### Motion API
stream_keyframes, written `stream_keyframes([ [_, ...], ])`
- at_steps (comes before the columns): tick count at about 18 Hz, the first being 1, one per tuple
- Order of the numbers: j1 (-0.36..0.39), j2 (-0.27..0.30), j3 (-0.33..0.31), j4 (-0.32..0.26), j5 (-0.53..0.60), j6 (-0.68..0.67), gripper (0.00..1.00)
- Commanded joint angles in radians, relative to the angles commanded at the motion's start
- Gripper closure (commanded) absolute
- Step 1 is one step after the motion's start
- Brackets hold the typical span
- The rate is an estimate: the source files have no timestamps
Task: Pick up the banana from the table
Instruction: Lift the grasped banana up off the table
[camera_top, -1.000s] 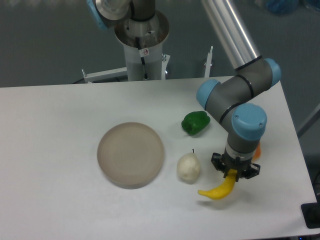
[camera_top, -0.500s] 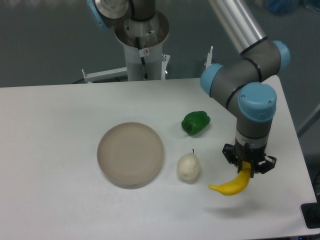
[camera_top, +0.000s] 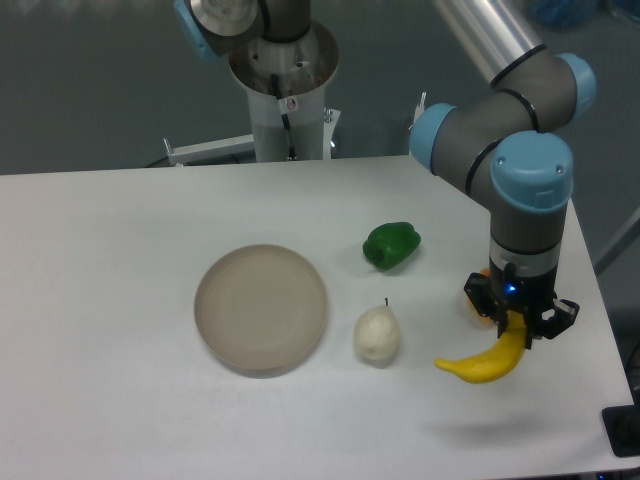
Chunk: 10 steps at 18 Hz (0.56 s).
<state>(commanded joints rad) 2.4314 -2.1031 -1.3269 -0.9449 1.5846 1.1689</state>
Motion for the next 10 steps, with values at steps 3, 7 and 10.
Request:
stream_keyframes([
  [3, 0.002, -0.002, 0.006, 0.002, 0.021, 0.002, 0.60],
  [7, 0.002, -0.002, 0.008, 0.003, 0.023, 0.005, 0.60],
  [10, 0.002, -0.002, 0.012, 0.005, 0.023, 0.005, 0.60],
])
